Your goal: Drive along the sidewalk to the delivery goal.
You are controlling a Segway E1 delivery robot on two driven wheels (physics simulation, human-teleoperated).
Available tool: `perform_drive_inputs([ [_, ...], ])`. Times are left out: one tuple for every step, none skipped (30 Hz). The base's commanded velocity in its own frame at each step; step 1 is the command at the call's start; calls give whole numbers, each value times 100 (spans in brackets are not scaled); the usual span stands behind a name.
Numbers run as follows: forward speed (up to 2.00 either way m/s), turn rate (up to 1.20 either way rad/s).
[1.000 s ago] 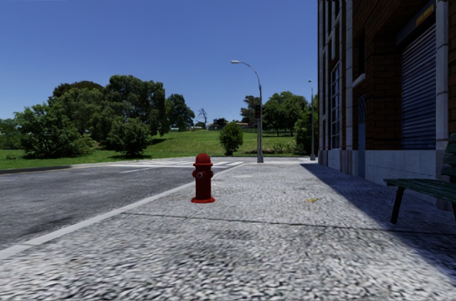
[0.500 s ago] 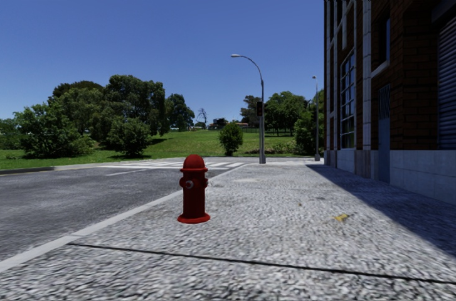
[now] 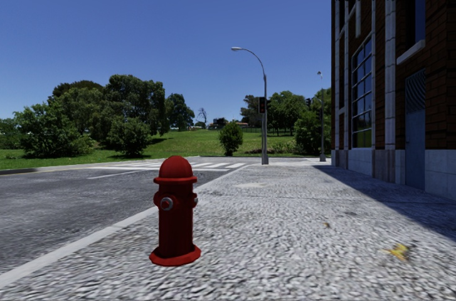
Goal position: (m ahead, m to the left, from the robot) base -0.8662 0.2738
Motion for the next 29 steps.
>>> perform_drive_inputs([
  [0,0],
  [0,0],
  [0,0],
  [0,0],
  [0,0],
  [0,0],
  [0,0],
  [0,0],
  [0,0],
  [0,0],
  [0,0],
  [0,0],
  [0,0],
  [0,0],
  [0,0],
  [0,0],
  [0,0],
  [0,0],
  [0,0],
  [0,0],
  [0,0],
  [0,0],
  [0,0],
  [0,0],
  [0,0],
  [0,0],
  [0,0],
  [0,0],
  [0,0],
])
